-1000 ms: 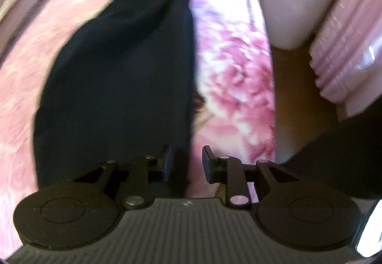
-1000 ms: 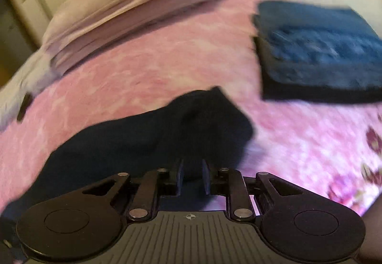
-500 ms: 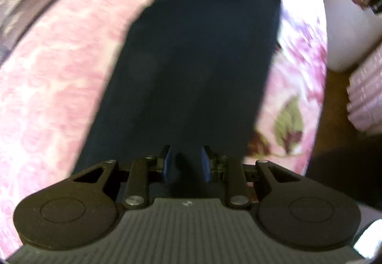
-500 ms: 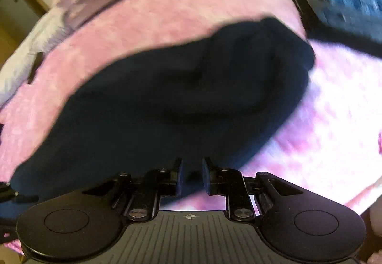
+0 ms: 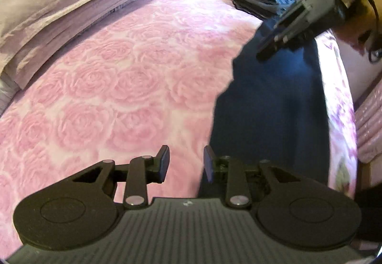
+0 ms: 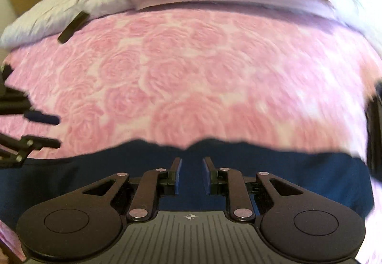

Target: Fold clothes

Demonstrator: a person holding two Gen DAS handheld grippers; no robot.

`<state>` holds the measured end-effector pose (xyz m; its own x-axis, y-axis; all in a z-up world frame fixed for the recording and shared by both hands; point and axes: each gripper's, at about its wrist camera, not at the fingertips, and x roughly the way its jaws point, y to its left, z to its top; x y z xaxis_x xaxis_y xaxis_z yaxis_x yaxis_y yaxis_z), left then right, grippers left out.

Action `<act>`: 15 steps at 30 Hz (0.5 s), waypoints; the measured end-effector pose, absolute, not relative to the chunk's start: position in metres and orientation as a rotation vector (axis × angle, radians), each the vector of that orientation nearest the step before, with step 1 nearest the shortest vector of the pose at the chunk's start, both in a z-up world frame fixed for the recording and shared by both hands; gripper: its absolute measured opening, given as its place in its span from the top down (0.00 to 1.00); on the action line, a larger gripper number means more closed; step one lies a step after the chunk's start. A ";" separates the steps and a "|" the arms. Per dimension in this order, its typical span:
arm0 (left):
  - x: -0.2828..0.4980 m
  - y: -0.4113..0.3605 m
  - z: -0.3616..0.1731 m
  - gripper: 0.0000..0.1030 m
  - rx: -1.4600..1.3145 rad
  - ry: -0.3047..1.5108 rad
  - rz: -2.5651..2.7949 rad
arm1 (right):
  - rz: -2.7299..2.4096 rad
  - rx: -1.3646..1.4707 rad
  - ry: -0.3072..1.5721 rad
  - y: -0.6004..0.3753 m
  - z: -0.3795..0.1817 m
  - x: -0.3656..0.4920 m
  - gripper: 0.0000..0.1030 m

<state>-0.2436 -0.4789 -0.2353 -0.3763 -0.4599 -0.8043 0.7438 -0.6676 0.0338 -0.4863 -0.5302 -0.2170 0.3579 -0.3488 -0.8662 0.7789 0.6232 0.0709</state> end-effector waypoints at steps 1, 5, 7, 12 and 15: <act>-0.245 -0.486 -0.239 0.75 1.069 0.444 -2.083 | -0.765 0.525 0.955 -0.533 -0.225 -0.487 0.80; -0.253 -0.516 -0.258 0.75 1.046 0.524 -2.095 | -0.773 0.639 1.052 -0.538 -0.280 -0.512 0.80; -0.263 -0.531 -0.273 0.75 1.093 0.533 -2.131 | -0.763 0.693 1.071 -0.534 -0.297 -0.531 0.80; -0.290 -0.554 -0.289 0.76 1.169 0.608 -2.327 | -0.715 0.745 1.053 -0.534 -0.305 -0.561 0.80; -0.300 -0.553 -0.285 0.76 1.185 0.674 -2.468 | -0.689 0.780 1.049 -0.540 -0.305 -0.568 0.80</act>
